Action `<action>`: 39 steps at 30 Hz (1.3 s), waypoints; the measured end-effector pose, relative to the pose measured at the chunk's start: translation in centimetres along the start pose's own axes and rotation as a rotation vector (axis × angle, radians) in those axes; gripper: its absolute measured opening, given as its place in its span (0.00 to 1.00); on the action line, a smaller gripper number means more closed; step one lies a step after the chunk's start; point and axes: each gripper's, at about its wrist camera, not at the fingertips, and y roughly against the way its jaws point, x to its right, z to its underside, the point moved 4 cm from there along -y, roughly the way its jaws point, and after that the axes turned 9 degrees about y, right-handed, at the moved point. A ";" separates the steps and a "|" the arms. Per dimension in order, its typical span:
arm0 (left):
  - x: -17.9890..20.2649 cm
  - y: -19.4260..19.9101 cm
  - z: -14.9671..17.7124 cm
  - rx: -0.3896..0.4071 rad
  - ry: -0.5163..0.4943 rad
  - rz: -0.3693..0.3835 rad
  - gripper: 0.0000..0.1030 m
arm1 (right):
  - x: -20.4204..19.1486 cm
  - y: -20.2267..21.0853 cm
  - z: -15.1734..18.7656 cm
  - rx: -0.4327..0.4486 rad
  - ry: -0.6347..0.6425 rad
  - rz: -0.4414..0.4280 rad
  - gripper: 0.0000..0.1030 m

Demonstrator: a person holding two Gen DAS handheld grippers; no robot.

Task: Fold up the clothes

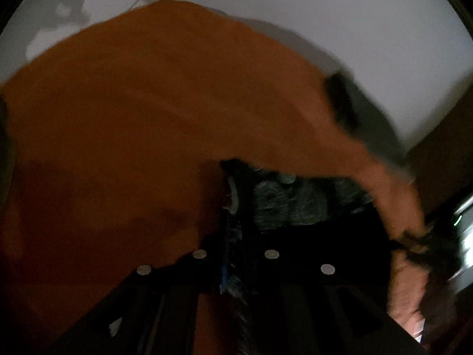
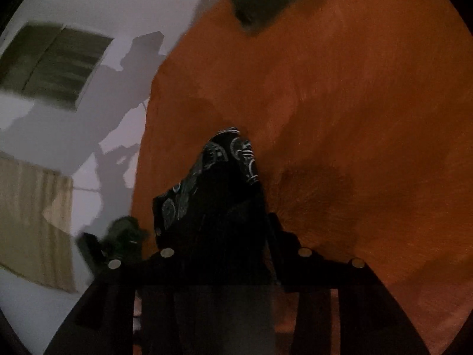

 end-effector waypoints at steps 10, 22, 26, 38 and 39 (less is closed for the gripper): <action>5.8 -3.0 11.7 -0.290 -0.210 -0.026 0.13 | -2.8 -2.2 6.7 -0.133 0.179 0.252 0.38; 6.2 -3.5 10.0 -0.225 -0.248 -0.061 0.06 | -3.0 1.9 9.9 -0.081 0.152 0.229 0.41; 5.6 -6.6 8.8 -0.338 -0.202 -0.041 0.31 | -1.8 2.3 10.7 -0.098 0.102 0.209 0.41; 3.7 -8.3 4.3 -0.268 -0.097 -0.098 0.43 | 0.0 2.4 13.8 -0.151 0.052 0.184 0.46; 3.7 -8.8 4.5 -0.283 -0.113 -0.104 0.43 | 0.2 2.4 13.8 -0.153 0.044 0.183 0.46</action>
